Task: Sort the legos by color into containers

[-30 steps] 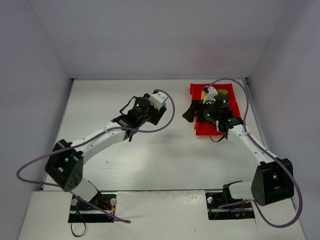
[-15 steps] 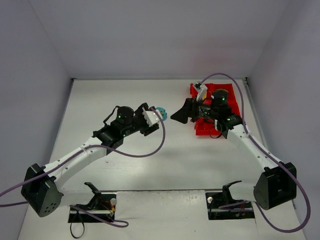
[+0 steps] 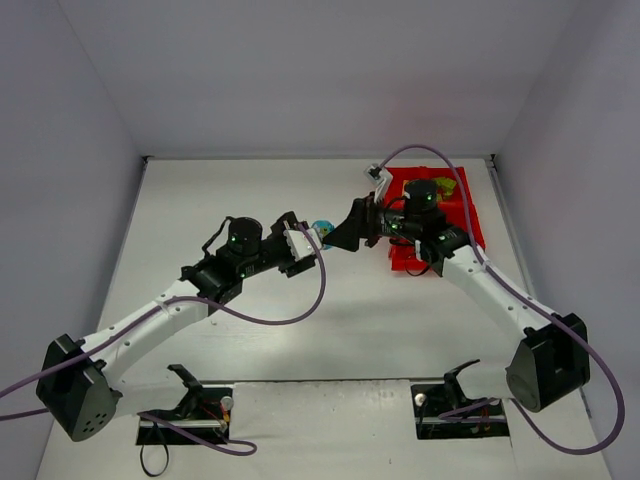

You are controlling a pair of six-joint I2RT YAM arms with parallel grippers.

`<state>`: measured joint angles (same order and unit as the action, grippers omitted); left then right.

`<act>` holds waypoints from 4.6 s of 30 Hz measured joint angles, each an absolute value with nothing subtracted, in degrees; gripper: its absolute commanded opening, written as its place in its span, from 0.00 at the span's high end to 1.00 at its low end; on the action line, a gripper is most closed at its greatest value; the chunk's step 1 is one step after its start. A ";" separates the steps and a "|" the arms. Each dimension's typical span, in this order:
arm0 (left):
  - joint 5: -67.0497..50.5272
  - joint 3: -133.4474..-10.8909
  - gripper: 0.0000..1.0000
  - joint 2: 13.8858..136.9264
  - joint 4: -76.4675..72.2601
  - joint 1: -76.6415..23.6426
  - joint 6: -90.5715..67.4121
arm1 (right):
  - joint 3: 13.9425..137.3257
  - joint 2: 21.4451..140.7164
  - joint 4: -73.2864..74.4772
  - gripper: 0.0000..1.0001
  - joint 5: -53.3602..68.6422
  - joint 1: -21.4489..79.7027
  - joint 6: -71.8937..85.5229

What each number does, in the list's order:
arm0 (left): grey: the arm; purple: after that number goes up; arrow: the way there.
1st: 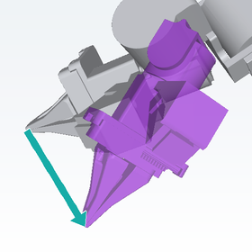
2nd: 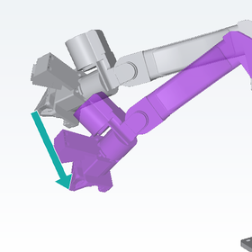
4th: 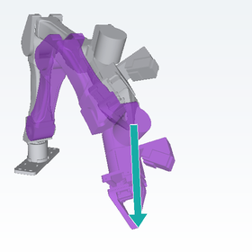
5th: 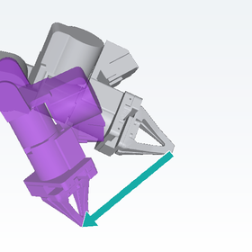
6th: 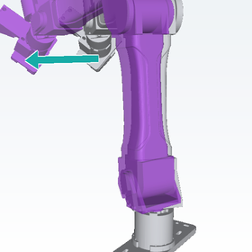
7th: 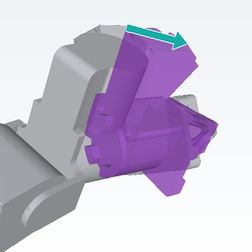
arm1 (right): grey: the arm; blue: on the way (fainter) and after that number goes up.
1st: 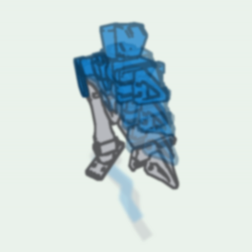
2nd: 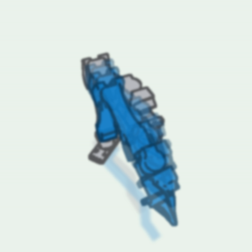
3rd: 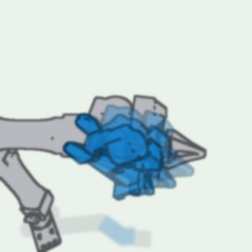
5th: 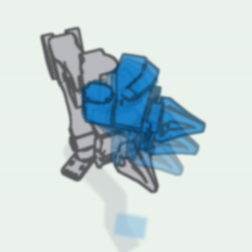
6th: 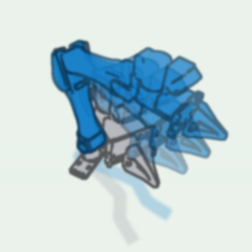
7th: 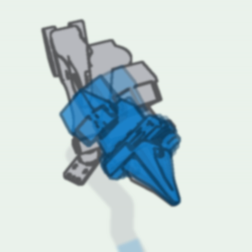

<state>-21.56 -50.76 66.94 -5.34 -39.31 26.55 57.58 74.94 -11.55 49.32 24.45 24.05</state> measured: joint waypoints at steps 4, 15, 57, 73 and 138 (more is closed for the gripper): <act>-22.41 -50.70 0.67 66.94 -5.69 -39.31 26.61 | 57.65 76.71 -11.86 0.33 49.30 25.19 24.53; -22.48 -49.63 0.69 67.02 -6.37 -39.27 26.81 | 57.87 78.39 -13.54 1.00 48.99 25.93 27.16; -20.75 -49.80 0.75 68.93 -6.33 -38.83 26.20 | 60.58 88.92 7.31 0.38 -3.22 -7.07 13.26; -21.06 -49.23 0.75 66.94 -7.14 -38.83 26.22 | 59.48 74.15 -1.80 0.28 29.30 -1.23 19.09; -19.27 -48.18 0.67 66.76 -7.14 -38.85 26.89 | 56.29 81.49 -20.75 1.00 45.67 30.70 31.48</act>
<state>-19.27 -48.18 66.76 -7.14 -38.85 26.89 56.29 81.49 -20.75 45.67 30.70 31.48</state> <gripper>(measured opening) 0.581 0.323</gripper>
